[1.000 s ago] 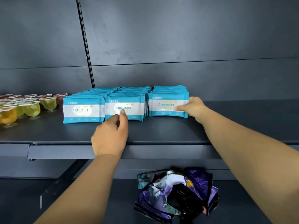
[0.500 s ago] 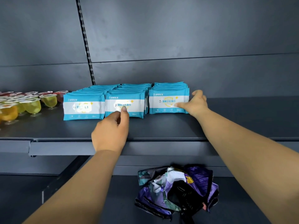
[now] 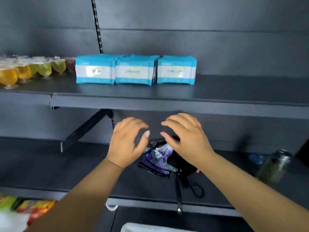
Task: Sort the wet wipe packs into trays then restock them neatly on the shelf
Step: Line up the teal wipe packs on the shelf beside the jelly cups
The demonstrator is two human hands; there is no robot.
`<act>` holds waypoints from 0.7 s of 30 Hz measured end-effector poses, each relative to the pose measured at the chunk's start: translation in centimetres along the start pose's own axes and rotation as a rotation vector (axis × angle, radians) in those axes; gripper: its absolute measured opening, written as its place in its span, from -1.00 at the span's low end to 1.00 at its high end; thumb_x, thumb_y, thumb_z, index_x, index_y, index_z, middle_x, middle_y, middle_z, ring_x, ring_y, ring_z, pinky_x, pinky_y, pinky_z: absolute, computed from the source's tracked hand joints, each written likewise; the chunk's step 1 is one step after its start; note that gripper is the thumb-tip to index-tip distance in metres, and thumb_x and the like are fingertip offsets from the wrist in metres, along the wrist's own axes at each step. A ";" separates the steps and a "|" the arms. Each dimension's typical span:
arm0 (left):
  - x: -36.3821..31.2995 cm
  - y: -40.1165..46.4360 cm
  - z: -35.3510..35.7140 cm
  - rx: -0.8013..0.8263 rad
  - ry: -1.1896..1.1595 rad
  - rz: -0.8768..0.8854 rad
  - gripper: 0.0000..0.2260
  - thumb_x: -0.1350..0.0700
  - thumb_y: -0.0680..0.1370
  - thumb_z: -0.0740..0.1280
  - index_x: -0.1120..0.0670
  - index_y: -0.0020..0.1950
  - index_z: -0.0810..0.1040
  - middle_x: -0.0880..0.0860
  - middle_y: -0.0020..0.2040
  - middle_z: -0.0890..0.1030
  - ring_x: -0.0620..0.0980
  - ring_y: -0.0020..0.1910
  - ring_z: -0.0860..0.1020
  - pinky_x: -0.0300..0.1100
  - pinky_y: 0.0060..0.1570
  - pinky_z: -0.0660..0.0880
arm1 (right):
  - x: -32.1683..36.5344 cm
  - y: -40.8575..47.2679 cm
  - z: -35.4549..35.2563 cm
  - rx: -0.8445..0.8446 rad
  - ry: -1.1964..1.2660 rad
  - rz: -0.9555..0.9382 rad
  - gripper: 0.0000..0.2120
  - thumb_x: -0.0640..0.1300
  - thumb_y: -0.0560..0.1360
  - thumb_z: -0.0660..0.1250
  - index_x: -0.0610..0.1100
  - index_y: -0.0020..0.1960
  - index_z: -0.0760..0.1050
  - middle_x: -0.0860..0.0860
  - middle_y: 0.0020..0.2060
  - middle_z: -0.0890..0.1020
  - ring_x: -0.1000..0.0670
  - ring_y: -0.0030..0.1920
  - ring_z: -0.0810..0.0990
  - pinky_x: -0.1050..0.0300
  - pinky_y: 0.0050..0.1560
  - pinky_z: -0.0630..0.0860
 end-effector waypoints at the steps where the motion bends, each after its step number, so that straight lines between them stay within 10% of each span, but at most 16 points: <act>1: -0.4 -3.2 0.2 0.056 -0.012 -0.034 -0.86 -0.01 0.55 0.15 0.02 -0.04 0.42 0.08 -0.16 0.62 0.00 -0.06 0.47 -0.14 -0.07 0.34 | 0.8 -2.4 0.6 0.043 0.030 0.014 -0.75 -0.06 0.41 0.26 -0.20 -0.11 0.63 -0.07 -0.18 0.65 -0.02 -0.04 0.43 0.11 0.02 0.33; 21: -5.0 -58.5 9.7 0.951 -0.026 -0.897 -0.67 0.05 0.52 0.10 0.18 -0.21 0.58 0.08 -0.30 0.64 0.12 -0.32 0.61 -0.07 -0.24 0.53 | 10.0 -58.0 16.7 1.025 0.147 0.720 -0.72 -0.04 0.37 0.28 -0.25 -0.19 0.62 -0.14 -0.27 0.67 -0.17 -0.30 0.64 0.06 -0.24 0.57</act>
Point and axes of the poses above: each hand's wrist, its own y-axis towards the middle knuckle, its own z-axis out of the palm, x = y × z, the point moved 5 cm from there along y, towards the middle knuckle
